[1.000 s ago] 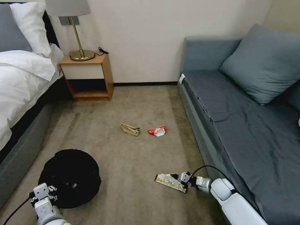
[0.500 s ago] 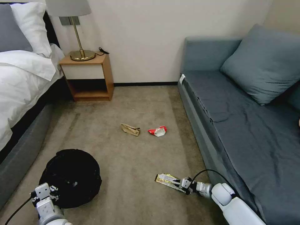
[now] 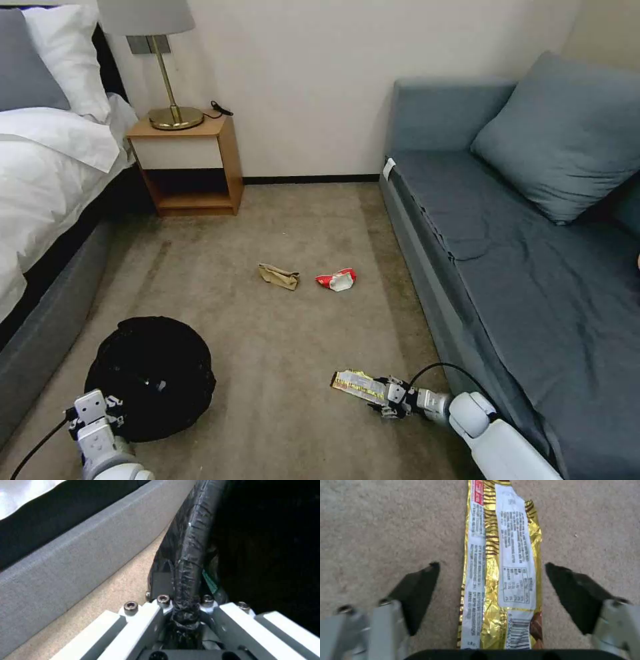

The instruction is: Pick up the trash bin, then pick up the garbage on the floor and place it into the trash bin.

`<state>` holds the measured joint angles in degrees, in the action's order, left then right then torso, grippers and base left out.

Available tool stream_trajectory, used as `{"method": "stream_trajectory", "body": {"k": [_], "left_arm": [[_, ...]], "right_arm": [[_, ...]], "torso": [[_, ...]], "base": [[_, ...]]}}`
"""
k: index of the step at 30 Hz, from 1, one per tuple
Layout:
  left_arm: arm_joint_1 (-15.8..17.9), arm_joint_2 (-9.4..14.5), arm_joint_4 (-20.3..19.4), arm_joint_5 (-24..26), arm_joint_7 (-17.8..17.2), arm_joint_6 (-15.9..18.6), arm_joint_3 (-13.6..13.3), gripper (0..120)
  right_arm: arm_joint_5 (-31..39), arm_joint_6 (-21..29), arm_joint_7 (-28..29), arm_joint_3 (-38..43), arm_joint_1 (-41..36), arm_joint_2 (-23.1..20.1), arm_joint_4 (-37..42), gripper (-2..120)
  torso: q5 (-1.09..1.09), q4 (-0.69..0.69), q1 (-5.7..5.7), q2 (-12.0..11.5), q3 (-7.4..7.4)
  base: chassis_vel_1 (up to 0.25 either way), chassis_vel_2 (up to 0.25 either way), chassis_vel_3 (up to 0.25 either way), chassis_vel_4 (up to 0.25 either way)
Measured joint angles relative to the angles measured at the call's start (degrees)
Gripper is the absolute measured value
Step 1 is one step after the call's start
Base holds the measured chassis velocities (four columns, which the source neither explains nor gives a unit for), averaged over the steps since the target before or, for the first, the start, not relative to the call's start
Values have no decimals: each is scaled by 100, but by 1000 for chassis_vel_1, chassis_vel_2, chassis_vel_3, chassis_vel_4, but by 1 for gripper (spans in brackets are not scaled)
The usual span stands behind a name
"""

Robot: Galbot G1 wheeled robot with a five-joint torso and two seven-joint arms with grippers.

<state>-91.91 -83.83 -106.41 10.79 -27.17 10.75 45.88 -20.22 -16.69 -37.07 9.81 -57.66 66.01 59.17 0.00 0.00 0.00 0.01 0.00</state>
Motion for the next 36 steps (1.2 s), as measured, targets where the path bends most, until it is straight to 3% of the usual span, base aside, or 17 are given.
{"method": "stream_trajectory", "body": {"k": [4, 7, 36], "left_arm": [[6, 14, 10, 7, 4, 4, -2, 0], [7, 27, 16, 14, 6, 4, -2, 0], [-15, 64, 75, 72, -1, -42, -13, 0]], "right_arm": [[-27, -8, 12, 25, -1, 25, -26, 99], [-35, -8, 22, 49, 1, 38, -45, 100], [-171, -159, 81, 279, 370, 193, -737, 100]], "torso": [[-1, 0, 0, -1, 0], [-1, 0, 0, -1, 0], [0, 0, 0, -1, 0]], "base": [[0, 0, 0, 0], [0, 0, 0, 0], [0, 0, 0, 0]]}}
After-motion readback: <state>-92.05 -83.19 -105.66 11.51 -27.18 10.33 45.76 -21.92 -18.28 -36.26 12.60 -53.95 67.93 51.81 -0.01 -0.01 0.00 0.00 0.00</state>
